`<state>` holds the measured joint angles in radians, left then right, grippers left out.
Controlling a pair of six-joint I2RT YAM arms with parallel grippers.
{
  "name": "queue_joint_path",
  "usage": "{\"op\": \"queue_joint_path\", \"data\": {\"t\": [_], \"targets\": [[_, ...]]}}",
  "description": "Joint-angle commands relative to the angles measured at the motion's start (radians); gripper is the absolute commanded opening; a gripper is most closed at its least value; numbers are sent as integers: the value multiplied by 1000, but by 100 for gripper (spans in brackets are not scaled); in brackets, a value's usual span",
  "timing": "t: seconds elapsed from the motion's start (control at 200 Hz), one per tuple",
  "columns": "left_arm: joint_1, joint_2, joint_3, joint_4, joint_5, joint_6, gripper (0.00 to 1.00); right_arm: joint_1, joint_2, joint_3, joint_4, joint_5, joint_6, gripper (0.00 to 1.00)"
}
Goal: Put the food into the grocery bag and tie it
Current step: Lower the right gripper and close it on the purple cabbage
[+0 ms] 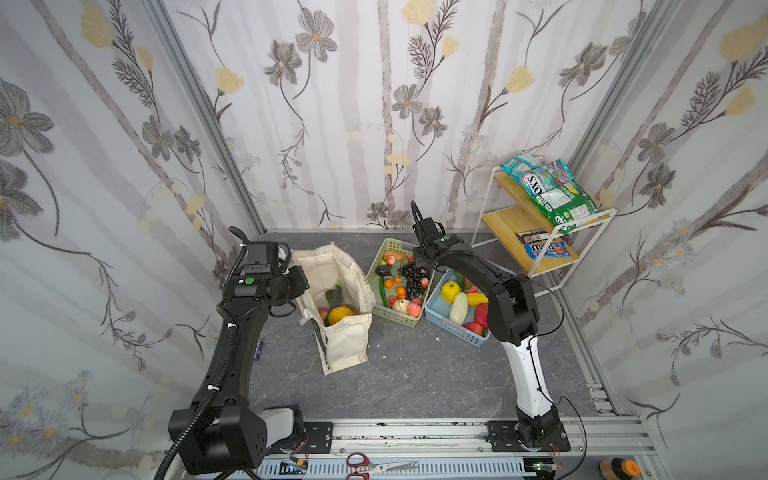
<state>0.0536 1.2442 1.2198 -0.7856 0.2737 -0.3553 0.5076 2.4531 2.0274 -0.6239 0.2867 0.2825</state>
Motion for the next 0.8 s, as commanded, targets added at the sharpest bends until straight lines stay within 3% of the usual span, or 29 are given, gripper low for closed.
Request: {"op": "queue_joint_path", "data": {"t": [0.0, 0.724, 0.794], "targets": [[0, -6, 6, 8, -2, 7, 0, 0, 14, 12, 17, 16, -2, 63], [0, -29, 0, 2, -8, 3, 0, -7, 96, 86, 21, -23, 58, 61], [0, -28, 0, 6, -7, 1, 0, -11, 97, 86, 21, -33, 65, 57]]}}
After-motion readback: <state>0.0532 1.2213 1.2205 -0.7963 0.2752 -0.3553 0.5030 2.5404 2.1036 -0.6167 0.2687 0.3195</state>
